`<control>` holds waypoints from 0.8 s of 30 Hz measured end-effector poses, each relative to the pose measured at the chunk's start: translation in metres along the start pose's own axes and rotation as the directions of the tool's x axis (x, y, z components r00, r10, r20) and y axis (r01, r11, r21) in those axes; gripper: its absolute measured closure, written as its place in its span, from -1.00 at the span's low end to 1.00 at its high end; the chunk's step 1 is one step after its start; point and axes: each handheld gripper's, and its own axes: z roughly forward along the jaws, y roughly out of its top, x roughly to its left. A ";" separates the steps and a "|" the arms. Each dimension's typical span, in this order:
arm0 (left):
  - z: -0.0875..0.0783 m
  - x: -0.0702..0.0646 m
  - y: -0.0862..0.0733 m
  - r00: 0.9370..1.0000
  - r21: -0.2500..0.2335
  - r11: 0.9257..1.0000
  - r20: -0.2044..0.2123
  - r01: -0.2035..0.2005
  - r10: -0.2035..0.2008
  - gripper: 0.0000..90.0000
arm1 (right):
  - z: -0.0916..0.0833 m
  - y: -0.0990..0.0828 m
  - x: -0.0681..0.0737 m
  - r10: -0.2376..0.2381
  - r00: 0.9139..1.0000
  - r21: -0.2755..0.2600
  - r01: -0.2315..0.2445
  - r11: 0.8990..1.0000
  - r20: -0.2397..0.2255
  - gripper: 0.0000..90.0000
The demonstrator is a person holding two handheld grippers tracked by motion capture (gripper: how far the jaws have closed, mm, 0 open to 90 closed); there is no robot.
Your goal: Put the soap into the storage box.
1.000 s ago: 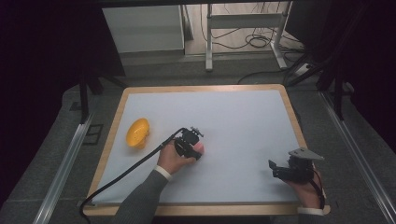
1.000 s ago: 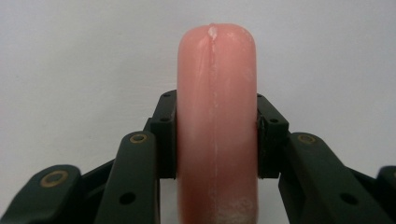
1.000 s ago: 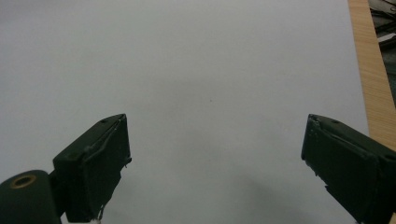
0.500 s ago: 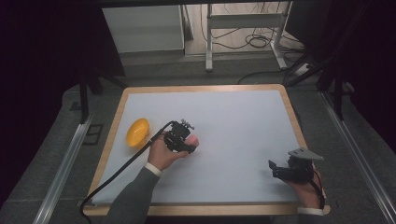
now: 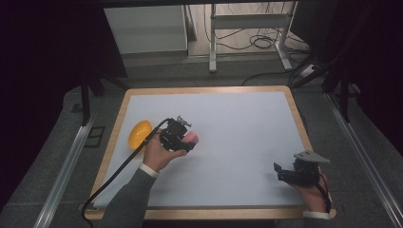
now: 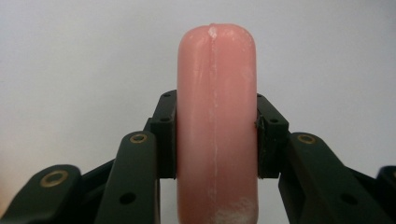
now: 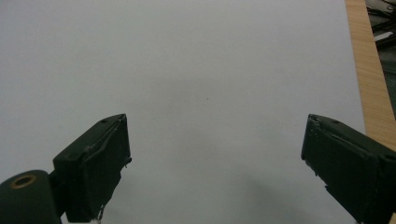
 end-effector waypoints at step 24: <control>-0.023 0.025 -0.004 0.999 -0.026 0.999 -0.016 0.036 -0.037 0.33 | -0.001 0.000 -0.002 0.006 1.000 0.001 -0.006 1.000 0.005 -0.83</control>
